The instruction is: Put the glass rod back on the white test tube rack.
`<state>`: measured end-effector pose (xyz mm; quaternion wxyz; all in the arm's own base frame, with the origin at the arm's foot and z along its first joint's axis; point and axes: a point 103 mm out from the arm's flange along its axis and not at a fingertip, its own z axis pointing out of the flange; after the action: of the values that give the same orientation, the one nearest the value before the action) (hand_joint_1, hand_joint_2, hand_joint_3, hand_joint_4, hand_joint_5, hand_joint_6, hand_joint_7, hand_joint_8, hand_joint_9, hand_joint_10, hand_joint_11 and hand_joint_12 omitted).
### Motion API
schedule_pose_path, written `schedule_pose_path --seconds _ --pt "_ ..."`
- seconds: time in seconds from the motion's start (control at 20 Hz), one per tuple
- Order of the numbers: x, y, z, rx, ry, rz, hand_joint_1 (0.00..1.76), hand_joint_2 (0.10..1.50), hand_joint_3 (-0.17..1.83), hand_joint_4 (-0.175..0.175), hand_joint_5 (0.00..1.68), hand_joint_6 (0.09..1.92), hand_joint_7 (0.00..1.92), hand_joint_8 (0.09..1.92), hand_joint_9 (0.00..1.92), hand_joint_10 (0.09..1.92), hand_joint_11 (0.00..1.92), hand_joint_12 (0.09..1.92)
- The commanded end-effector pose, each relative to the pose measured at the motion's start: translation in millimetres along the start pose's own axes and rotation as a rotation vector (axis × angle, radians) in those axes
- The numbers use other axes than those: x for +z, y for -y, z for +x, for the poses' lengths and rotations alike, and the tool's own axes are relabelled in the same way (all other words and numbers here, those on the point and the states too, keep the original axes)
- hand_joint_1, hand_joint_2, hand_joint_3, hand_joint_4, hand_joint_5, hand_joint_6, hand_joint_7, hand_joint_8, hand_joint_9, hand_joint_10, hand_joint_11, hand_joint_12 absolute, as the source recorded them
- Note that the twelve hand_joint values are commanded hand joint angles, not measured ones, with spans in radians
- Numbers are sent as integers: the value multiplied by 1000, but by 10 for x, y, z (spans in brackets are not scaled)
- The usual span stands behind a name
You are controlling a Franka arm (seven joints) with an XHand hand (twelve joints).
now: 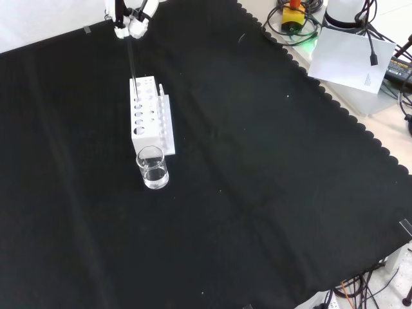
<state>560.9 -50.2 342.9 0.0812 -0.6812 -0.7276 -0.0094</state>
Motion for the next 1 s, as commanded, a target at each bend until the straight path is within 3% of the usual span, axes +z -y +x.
schedule_pose_path --seconds 0.05,0.6,1.0 --pt "28 -5 -63 -5 -5 6 1306 987 97 -175 1265 200 1175 1010 1649 750 1302 945" --pt "328 -207 -75 0 -11 51 1306 989 93 -175 1265 199 1175 1009 1648 750 1302 945" --pt "583 -166 -192 0 -48 79 1306 990 91 -175 1266 198 1176 1007 1648 750 1303 945"
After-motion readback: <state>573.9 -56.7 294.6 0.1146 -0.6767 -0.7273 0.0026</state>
